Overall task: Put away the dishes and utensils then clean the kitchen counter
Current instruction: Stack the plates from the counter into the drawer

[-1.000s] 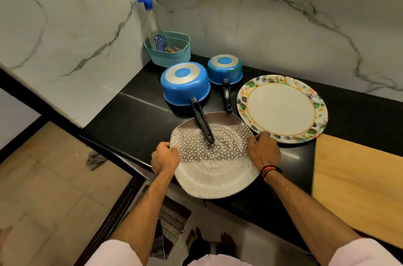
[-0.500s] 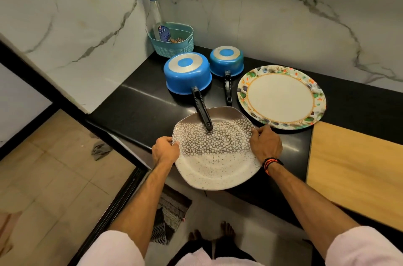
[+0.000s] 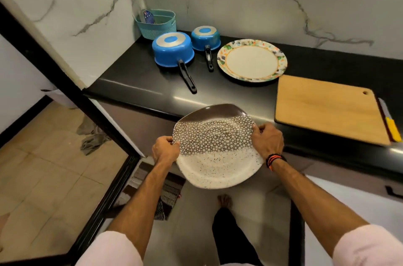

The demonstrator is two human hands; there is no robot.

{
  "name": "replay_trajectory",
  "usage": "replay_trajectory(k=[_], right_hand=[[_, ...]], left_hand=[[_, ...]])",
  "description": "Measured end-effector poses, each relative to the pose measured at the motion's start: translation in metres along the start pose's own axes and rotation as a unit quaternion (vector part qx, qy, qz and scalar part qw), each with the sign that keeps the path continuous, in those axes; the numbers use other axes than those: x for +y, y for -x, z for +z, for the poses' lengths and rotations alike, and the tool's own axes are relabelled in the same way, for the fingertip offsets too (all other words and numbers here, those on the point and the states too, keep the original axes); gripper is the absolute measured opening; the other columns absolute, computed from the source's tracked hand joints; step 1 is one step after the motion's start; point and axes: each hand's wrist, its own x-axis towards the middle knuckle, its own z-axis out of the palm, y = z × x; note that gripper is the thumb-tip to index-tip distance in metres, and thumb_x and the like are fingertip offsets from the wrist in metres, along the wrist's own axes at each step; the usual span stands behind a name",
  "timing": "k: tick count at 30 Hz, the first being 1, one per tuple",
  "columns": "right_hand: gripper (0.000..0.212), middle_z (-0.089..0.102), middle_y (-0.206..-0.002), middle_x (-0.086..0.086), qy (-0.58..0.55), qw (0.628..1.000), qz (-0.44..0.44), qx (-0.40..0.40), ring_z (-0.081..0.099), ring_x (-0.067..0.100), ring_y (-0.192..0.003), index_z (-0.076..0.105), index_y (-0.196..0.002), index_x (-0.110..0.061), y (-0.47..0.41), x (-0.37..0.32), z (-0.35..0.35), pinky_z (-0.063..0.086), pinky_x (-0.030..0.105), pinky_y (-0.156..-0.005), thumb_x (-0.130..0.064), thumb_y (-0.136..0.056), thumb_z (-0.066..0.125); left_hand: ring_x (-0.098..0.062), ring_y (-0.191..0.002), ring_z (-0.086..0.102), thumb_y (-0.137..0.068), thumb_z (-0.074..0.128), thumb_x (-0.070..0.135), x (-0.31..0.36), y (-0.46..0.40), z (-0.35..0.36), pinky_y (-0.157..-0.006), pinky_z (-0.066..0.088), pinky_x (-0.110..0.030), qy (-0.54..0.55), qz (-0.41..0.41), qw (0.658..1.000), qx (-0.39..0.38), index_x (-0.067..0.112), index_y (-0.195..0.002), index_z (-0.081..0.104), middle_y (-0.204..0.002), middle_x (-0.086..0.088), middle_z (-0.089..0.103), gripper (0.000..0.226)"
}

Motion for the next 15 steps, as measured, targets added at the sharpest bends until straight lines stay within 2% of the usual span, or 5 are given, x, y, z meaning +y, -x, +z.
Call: replay_trajectory(k=[5,8,11,15], right_hand=[[0.024,0.071,-0.097,0.009,-0.008,0.999,0.034,0.002,0.064,0.030,-0.094,0.066,-0.095,-0.016,0.074,0.057,-0.048,0.052,0.039,-0.084,-0.039,-0.095,0.059],[0.022,0.071,-0.094,0.007,-0.025,0.998,0.062,0.010,0.064,0.025,-0.087,0.064,-0.092,-0.018,0.105,0.096,-0.075,0.055,0.039,-0.080,-0.040,-0.095,0.060],[0.026,0.071,-0.094,0.008,-0.021,0.996,0.086,0.022,0.063,0.025,-0.086,0.066,-0.096,-0.012,0.131,0.139,-0.106,0.053,0.036,-0.078,-0.038,-0.096,0.061],[0.026,0.072,-0.093,0.008,-0.031,0.990,0.132,0.041,0.064,0.026,-0.086,0.066,-0.096,-0.011,0.155,0.204,-0.153,0.055,0.038,-0.079,-0.036,-0.095,0.063]], left_hand=[[-0.023,-0.105,0.064,-0.087,0.073,0.023,-0.025,0.072,0.002,-0.089,0.050,-0.034,-0.020,0.012,0.999,-0.035,0.011,-0.115,0.069,-0.109,-0.006,0.072,0.031],[-0.023,-0.105,0.065,-0.084,0.075,0.023,-0.030,0.108,0.014,-0.092,0.052,-0.036,-0.028,0.024,0.997,-0.068,0.014,-0.113,0.071,-0.107,-0.004,0.073,0.031],[-0.020,-0.099,0.067,-0.080,0.078,0.019,-0.031,0.143,0.037,-0.091,0.054,-0.036,-0.040,0.034,0.993,-0.107,0.016,-0.111,0.071,-0.106,-0.002,0.074,0.032],[-0.017,-0.097,0.067,-0.067,0.087,0.007,-0.020,0.197,0.078,-0.093,0.056,-0.036,-0.041,0.047,0.980,-0.187,0.015,-0.107,0.070,-0.101,-0.001,0.073,0.044]])
